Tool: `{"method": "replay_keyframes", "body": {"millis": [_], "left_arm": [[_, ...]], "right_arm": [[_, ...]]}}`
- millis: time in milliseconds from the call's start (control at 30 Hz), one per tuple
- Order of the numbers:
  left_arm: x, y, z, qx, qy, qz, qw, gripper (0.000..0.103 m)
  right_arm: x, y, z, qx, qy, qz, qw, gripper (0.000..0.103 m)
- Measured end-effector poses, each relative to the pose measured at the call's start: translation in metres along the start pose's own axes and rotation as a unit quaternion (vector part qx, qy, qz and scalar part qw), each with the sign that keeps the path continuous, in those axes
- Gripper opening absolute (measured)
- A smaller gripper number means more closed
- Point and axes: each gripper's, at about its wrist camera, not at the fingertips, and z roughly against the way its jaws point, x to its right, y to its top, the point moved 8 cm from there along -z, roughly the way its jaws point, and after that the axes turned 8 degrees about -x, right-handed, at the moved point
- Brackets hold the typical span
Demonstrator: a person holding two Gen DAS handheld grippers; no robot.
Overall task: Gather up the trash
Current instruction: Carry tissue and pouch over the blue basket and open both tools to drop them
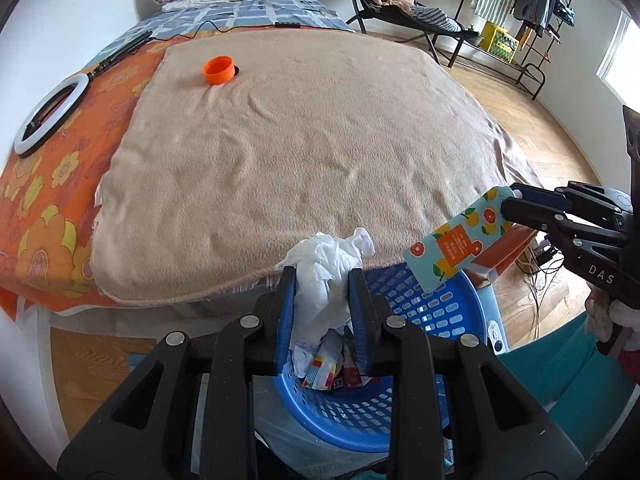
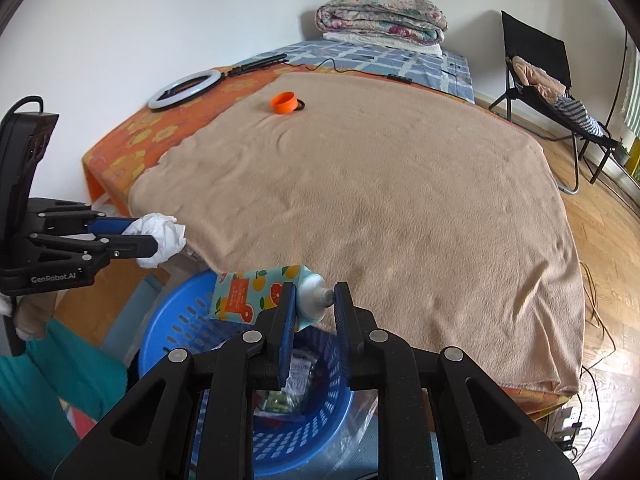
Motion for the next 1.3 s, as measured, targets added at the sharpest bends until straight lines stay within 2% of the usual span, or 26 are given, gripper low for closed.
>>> {"method": "replay_keyframes", "body": {"millis": [367,767,833,867,900,1033,1167,1233,1300], "left_arm": [[0.015,-0.034,-0.027,-0.034,-0.012,-0.009,0.9993,0.025],[0.021,-0.054,-0.043,-0.06,-0.014,-0.02,0.9979,0.025],[0.02,-0.055,-0.045,-0.064,-0.011,-0.02,0.9977,0.031],[0.02,-0.056,-0.046,-0.065,-0.011,-0.019,0.9976,0.04],[0.02,-0.056,-0.047,-0.066,-0.009,-0.018,0.9976,0.047],[0.019,-0.057,-0.049,-0.068,-0.009,-0.016,0.9975,0.052],[0.016,-0.057,-0.05,-0.071,-0.009,-0.013,0.9974,0.053],[0.015,-0.057,-0.05,-0.071,-0.007,-0.012,0.9974,0.057],[0.014,-0.056,-0.05,-0.067,-0.005,-0.009,0.9977,0.064]], "right_arm": [[-0.012,-0.041,-0.02,-0.041,0.002,0.022,0.999,0.017],[-0.021,-0.068,-0.04,-0.079,0.013,0.021,0.997,0.017],[-0.024,-0.071,-0.043,-0.086,0.018,0.021,0.996,0.017],[-0.025,-0.071,-0.045,-0.089,0.016,0.021,0.996,0.017],[-0.025,-0.072,-0.047,-0.092,0.014,0.021,0.995,0.019],[-0.026,-0.073,-0.048,-0.091,0.017,0.015,0.996,0.04],[-0.025,-0.071,-0.048,-0.088,0.009,0.012,0.996,0.046],[-0.023,-0.071,-0.047,-0.086,0.006,0.008,0.996,0.058],[-0.022,-0.07,-0.047,-0.085,0.007,0.006,0.996,0.059]]}}
